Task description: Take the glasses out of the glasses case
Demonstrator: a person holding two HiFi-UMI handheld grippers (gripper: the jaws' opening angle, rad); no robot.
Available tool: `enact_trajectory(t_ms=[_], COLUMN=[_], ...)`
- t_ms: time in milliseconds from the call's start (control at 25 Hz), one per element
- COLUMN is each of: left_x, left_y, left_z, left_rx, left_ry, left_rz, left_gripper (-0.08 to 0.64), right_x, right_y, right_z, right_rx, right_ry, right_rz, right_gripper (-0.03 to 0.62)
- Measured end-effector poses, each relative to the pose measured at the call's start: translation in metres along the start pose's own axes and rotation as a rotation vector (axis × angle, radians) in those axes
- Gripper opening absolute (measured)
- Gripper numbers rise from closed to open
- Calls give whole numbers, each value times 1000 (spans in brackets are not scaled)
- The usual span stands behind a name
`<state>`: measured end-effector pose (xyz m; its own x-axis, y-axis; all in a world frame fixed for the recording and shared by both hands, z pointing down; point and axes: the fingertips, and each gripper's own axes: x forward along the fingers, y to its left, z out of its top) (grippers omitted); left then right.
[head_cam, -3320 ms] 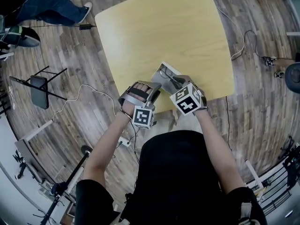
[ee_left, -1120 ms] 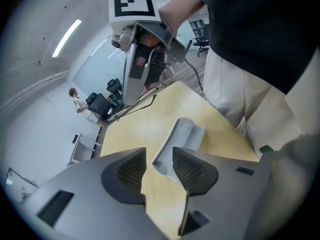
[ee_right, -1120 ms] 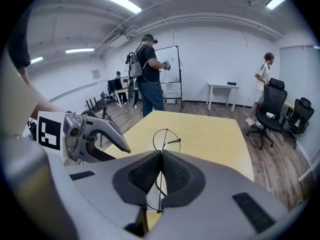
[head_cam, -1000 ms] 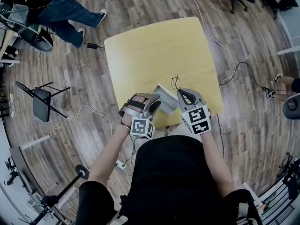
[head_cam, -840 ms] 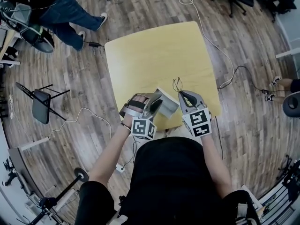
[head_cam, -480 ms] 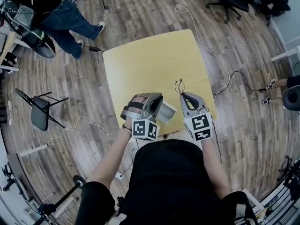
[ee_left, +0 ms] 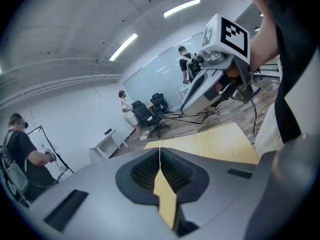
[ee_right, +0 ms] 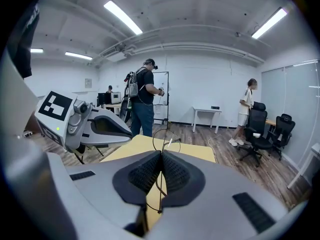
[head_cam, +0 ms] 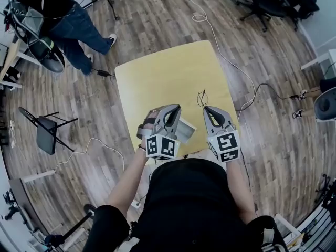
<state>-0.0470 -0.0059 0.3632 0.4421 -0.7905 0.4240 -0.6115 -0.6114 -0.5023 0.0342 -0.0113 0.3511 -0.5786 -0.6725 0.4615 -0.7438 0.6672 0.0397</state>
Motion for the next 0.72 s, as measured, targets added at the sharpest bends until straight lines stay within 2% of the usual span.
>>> enact_trajectory(t_ms=[160, 720], left_x=[-8, -29], left_y=[1, -15], left_z=[7, 12], left_rx=[-79, -125], left_ry=[-15, -40], left_rz=[10, 12], left_gripper=[26, 26], right_x=[-9, -31], right_y=[5, 23], right_z=[4, 0], right_rx=[-11, -26], right_ry=[-26, -47], right_rz=[-9, -16], right_gripper=[20, 20])
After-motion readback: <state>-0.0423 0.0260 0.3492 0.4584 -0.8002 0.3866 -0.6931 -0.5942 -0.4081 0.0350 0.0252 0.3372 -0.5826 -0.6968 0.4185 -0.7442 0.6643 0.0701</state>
